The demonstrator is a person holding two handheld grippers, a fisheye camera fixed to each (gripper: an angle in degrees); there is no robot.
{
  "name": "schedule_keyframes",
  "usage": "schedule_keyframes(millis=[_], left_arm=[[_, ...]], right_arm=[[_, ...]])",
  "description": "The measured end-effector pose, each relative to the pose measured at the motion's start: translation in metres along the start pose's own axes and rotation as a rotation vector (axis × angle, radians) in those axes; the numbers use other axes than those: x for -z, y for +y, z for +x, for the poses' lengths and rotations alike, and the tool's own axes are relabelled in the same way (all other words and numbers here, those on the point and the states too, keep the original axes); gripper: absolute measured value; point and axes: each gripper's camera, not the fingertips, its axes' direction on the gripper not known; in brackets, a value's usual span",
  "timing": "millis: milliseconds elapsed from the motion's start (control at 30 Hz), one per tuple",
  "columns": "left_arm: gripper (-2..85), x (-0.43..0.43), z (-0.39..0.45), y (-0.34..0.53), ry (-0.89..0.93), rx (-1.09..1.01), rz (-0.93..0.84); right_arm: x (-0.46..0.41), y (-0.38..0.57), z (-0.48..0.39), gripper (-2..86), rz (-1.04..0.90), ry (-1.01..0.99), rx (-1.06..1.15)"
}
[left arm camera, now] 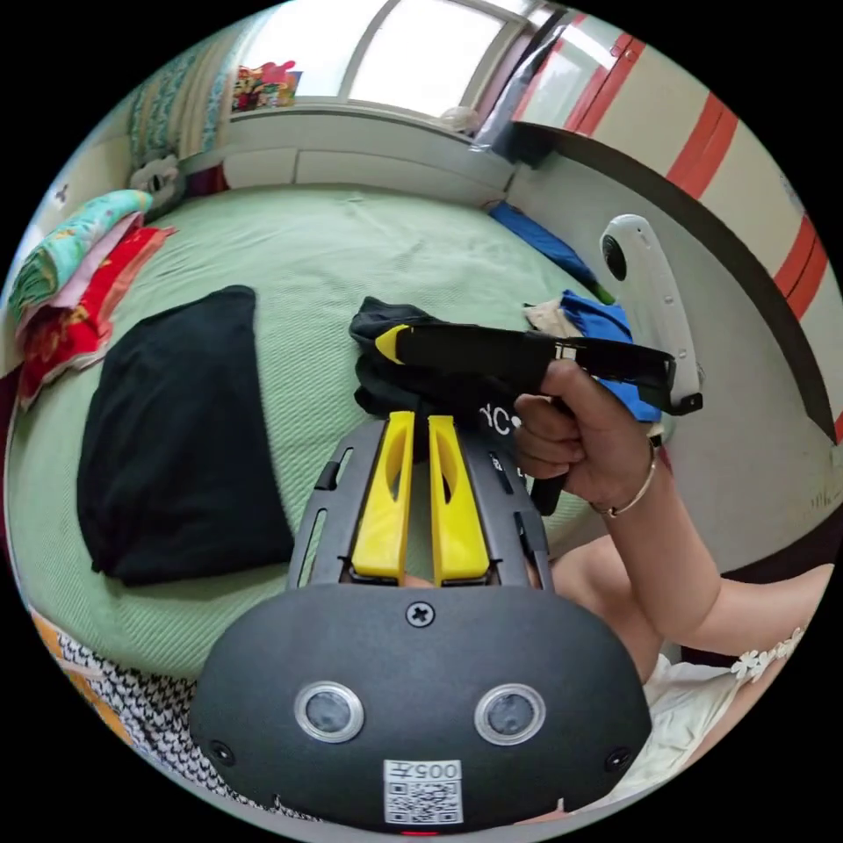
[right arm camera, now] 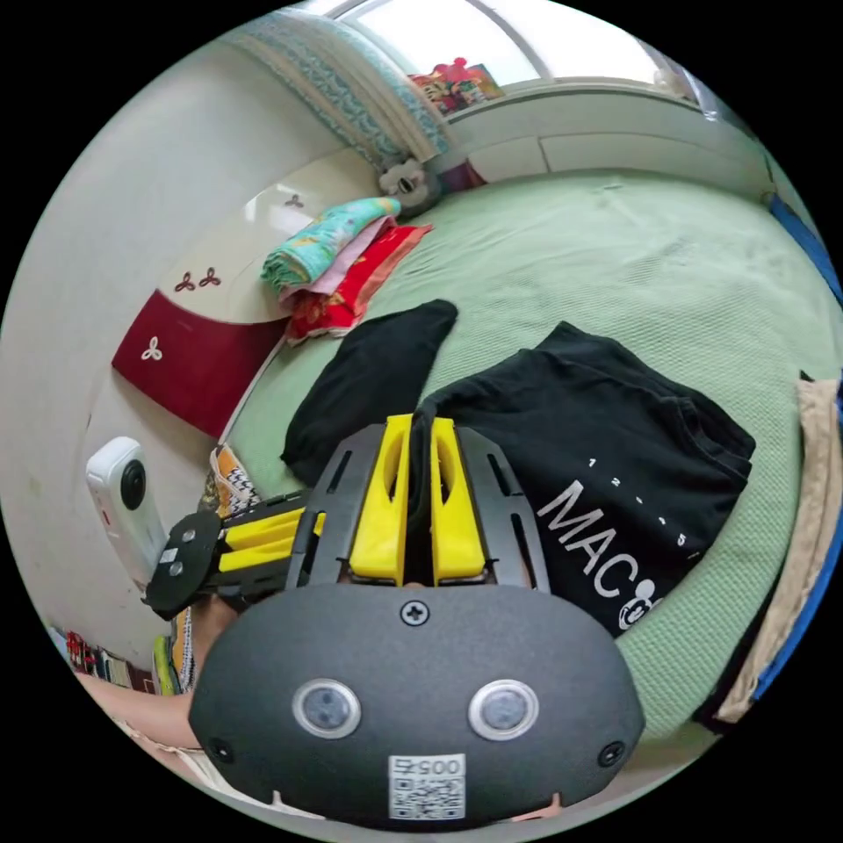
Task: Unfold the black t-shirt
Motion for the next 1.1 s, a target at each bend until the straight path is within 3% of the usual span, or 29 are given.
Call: schedule_keyframes(millis=[133,300,433,700,967,1100], left_arm=[[5.1,0.017,-0.047,0.007,-0.001,0.14,-0.03],[3.0,0.045,-0.059,0.007,-0.097,0.159,0.021],[-0.2,0.056,-0.06,0.002,-0.068,0.163,0.09],[-0.7,0.003,-0.041,-0.035,-0.077,0.135,-0.112],[-0.7,-0.017,-0.028,-0.061,0.008,0.138,-0.164],[-0.7,-0.018,-0.023,-0.068,0.03,0.122,-0.179]], right_arm=[[-0.013,-0.01,0.005,4.0,-0.031,-0.084,-0.051],[-0.014,-0.019,0.033,4.0,-0.052,-0.098,-0.137],[-0.002,-0.022,0.049,3.9,-0.039,-0.06,-0.154],[0.022,-0.018,0.058,3.9,-0.026,-0.044,-0.139],[0.031,-0.025,0.061,5.6,-0.146,-0.017,-0.045],[0.045,-0.031,0.073,7.3,-0.067,-0.036,-0.051]])
